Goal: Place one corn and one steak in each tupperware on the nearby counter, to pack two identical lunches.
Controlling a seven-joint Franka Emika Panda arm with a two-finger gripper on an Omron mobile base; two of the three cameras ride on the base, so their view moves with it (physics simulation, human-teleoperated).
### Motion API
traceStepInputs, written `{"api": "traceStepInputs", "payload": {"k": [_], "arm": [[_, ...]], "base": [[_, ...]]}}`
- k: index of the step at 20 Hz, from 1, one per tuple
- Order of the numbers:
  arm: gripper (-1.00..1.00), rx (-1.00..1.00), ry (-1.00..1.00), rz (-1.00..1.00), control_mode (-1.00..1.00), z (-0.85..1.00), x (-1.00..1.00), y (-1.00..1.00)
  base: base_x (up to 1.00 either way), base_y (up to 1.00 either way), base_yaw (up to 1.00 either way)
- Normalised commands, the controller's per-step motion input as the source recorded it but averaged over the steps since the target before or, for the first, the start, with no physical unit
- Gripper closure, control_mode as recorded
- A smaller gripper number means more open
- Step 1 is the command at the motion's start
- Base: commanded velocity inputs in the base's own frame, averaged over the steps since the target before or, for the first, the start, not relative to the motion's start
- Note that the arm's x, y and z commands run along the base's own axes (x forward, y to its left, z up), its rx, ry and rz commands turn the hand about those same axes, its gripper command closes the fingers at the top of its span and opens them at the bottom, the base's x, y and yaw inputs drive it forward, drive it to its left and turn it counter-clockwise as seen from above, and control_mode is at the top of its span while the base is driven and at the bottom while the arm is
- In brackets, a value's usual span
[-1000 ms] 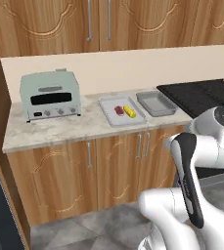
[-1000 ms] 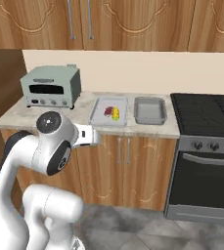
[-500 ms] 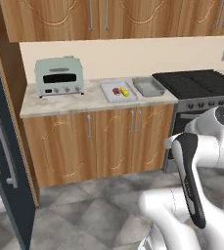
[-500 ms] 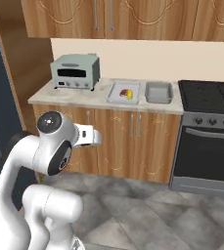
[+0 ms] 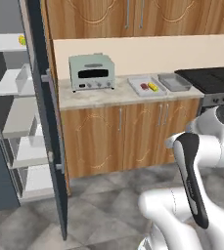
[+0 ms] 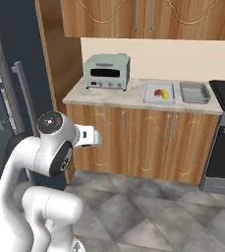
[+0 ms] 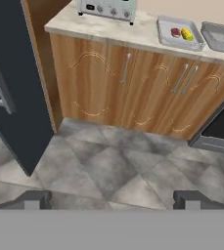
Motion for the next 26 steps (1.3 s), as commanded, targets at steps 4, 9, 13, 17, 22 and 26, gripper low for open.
{"api": "traceStepInputs", "payload": {"k": [4,9,13,17,22,26], "arm": [[-1.0,0.0,0.0,0.0,1.0,0.0,0.0,0.0],[-1.0,0.0,0.0,0.0,1.0,0.0,0.0,0.0],[-1.0,0.0,0.0,0.0,1.0,0.0,0.0,0.0],[-1.0,0.0,0.0,0.0,1.0,0.0,0.0,0.0],[-1.0,0.0,0.0,0.0,1.0,0.0,0.0,0.0],[-1.0,0.0,0.0,0.0,1.0,0.0,0.0,0.0]], "base": [[-0.37,1.0,0.0],[-0.43,1.0,0.0],[-0.28,1.0,0.0],[-0.03,1.0,0.0],[0.01,1.0,-0.02],[0.32,0.46,-0.03]]}}
